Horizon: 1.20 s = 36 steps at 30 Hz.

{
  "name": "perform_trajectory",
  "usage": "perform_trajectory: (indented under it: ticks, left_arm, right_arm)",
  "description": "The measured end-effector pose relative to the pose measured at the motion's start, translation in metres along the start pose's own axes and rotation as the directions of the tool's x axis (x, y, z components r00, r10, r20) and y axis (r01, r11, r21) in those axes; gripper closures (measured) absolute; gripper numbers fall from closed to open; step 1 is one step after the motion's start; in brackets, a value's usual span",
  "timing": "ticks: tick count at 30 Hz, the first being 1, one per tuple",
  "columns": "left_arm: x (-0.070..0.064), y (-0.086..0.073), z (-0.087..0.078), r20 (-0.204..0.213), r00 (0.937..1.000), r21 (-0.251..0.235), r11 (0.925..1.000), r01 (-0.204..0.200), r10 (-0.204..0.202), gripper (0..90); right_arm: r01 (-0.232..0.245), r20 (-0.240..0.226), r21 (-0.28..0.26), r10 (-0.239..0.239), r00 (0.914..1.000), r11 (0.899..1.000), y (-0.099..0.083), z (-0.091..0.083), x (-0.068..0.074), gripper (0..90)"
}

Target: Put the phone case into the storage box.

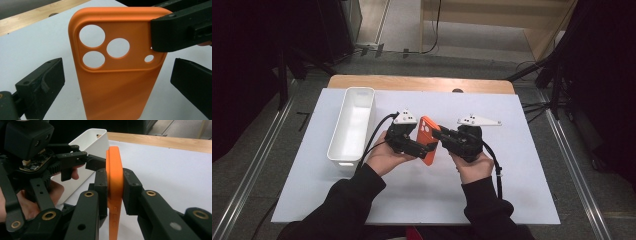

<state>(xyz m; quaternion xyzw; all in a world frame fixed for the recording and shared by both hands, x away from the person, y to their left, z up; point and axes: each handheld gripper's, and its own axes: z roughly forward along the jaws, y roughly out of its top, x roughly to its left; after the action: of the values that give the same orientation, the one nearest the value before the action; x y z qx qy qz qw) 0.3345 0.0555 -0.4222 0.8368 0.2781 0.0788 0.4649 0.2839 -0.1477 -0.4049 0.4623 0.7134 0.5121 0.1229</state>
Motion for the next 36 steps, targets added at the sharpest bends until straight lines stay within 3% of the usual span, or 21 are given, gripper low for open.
perform_trajectory:
  ticks: [12, 21, 26, 31, 36]
  left_arm:
    - [-0.0003, 0.0003, 0.0088, -0.012, 0.9999, -0.002, 1.0, -0.004, 0.004, 0.0]
    - [-0.0029, -0.0005, 0.0101, -0.045, 0.9986, -0.005, 0.9996, -0.028, 0.027, 5.8]
    - [-0.0038, -0.0005, 0.0087, -0.037, 0.9987, -0.013, 0.9993, -0.035, 0.034, 13.3]
    - [-0.0054, 0.0002, 0.0056, -0.058, 0.9957, -0.028, 0.9969, -0.073, 0.071, 14.6]
    - [-0.0054, 0.0009, 0.005, -0.054, 0.9969, -0.026, 0.998, -0.058, 0.056, 15.6]
  right_arm:
    - [-0.002, -0.016, 0.003, 0.002, 0.9999, 1.0, -0.0005, 0.0017, 0.0038, 74.6]
    - [-0.017, -0.028, 0.004, 0.017, 0.9995, 1.0, -0.0006, 0.0025, 0.0044, 74.6]
    - [-0.016, -0.026, 0.001, 0.016, 0.9995, 1.0, -0.001, 0.0027, 0.0052, 74.6]
    - [-0.021, -0.031, -0.007, 0.021, 0.9993, 1.0, -0.0006, 0.0014, 0.0048, 74.5]
    - [-0.023, -0.033, -0.012, 0.023, 0.9992, 1.0, -0.0003, 0.0009, 0.0055, 74.4]
